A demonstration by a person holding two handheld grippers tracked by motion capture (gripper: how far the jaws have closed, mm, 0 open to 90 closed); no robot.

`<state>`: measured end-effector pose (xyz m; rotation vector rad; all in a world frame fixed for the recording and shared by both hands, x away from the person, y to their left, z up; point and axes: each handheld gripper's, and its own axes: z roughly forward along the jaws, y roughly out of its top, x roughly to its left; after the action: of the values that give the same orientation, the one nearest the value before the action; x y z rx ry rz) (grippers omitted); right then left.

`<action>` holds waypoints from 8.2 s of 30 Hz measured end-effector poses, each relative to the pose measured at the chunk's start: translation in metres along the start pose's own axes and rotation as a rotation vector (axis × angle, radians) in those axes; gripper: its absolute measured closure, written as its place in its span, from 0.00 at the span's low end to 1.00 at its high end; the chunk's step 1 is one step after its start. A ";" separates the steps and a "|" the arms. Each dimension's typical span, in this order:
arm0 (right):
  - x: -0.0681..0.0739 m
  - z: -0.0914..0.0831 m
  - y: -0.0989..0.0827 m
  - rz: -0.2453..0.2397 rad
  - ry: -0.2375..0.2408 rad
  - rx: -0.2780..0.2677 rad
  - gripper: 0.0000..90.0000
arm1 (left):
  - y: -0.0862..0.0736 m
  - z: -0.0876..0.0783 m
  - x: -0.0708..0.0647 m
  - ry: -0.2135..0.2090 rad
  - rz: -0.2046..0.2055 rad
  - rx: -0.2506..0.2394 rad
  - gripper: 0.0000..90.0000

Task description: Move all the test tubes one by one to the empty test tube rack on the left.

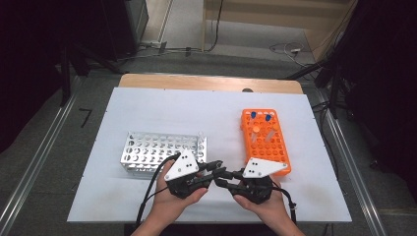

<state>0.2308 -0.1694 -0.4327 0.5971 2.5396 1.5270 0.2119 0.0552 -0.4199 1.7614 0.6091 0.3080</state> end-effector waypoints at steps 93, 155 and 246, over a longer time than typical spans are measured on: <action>-0.068 -0.080 -0.050 0.104 -0.121 -0.062 0.00 | 0.001 0.017 0.103 0.379 -0.123 0.135 0.84; -0.155 -0.036 -0.034 0.409 -0.510 0.106 0.75 | -0.015 -0.028 0.051 0.211 -0.142 0.000 0.00; -0.003 -0.010 0.000 0.027 -0.068 0.034 0.81 | 0.004 -0.005 0.005 -0.059 -0.043 -0.014 0.44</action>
<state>0.2304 -0.1785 -0.4277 0.6782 2.5212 1.4488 0.2146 0.0609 -0.4148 1.7355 0.6007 0.2289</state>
